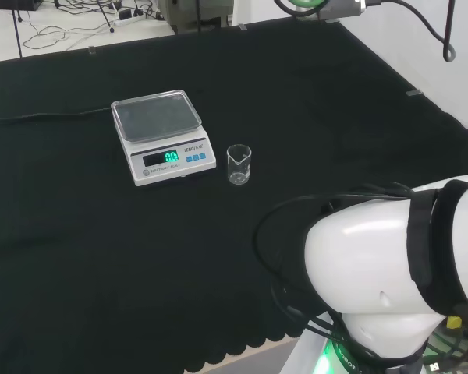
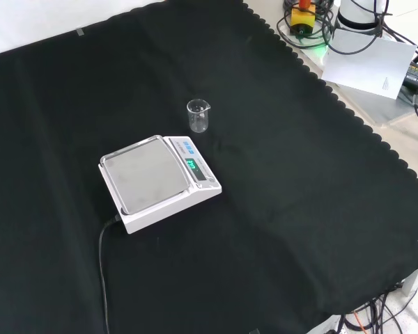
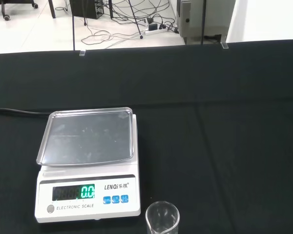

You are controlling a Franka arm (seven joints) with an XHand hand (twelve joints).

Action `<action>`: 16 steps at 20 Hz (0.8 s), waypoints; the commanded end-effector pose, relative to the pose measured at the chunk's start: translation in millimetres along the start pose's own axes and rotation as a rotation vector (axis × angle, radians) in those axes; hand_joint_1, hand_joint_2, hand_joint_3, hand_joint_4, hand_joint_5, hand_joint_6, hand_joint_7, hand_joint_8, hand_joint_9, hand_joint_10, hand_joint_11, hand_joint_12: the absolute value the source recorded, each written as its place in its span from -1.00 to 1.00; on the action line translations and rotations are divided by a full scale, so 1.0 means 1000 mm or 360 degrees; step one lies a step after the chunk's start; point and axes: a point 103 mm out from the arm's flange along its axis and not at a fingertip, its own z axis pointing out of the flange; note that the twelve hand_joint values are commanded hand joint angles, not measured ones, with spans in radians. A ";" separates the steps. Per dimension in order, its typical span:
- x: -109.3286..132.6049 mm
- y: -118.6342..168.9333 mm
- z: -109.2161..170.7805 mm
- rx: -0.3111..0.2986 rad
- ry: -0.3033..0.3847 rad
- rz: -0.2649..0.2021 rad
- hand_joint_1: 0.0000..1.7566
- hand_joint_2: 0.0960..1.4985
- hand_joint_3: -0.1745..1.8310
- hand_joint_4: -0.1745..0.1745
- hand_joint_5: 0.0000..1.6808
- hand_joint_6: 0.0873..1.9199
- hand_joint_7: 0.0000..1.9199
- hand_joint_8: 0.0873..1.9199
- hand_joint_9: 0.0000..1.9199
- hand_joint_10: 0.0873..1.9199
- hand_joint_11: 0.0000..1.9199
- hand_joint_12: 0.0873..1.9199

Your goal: Pick up the beaker.

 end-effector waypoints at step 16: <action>-0.006 0.029 0.054 0.0054 0.0082 -0.0119 -0.32 -0.01 -0.39 0.02 -0.47 -0.91 -0.53 -0.42 -0.42 -0.32 -0.88 0.52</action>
